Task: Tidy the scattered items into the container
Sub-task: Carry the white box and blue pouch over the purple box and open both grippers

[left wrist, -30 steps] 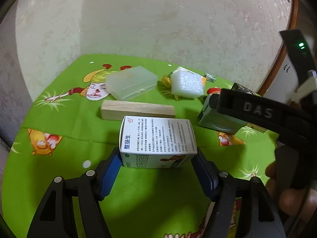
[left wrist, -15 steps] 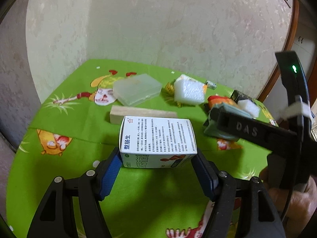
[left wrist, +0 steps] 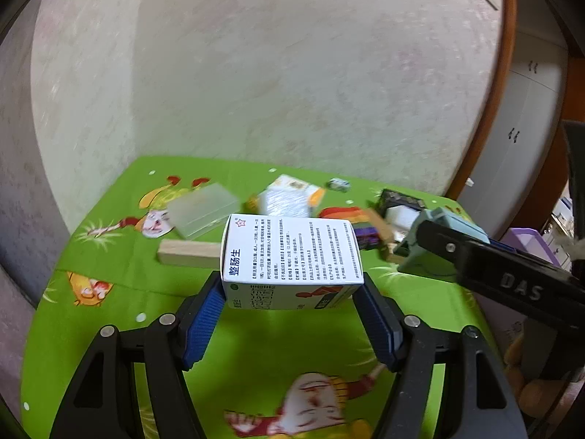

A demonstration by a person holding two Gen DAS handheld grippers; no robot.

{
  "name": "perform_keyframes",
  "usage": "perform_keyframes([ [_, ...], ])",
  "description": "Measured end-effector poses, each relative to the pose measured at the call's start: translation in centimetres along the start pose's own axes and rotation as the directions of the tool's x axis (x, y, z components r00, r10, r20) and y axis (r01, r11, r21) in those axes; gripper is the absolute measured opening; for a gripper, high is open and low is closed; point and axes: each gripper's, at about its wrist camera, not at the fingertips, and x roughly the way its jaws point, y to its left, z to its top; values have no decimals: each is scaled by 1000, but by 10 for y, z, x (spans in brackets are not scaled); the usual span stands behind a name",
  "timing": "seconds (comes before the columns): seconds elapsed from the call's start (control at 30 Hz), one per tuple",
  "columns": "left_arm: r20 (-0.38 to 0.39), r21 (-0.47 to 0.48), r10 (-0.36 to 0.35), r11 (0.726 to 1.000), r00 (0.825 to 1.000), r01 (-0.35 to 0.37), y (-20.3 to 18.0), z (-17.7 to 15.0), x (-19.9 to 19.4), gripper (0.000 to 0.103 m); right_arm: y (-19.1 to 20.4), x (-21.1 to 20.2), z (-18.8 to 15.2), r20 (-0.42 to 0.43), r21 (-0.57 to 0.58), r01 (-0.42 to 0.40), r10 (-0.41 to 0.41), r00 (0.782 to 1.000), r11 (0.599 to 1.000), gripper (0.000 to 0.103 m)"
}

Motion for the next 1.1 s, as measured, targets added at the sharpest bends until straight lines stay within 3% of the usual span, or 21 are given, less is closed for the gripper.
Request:
perform_keyframes([
  [0.27,23,62,-61,996,998,60,-57,8,-12,71,-65,-58,0,57,65,-12,8,998,998,88],
  [0.63,30,190,-193,964,981,184,-147,18,-20,71,-162,-130,-6,126,168,54,-76,989,984,88],
  [1.1,-42,368,-363,860,931,353,-271,-5,-21,71,-268,-159,-32,90,278,202,-235,968,939,88],
])
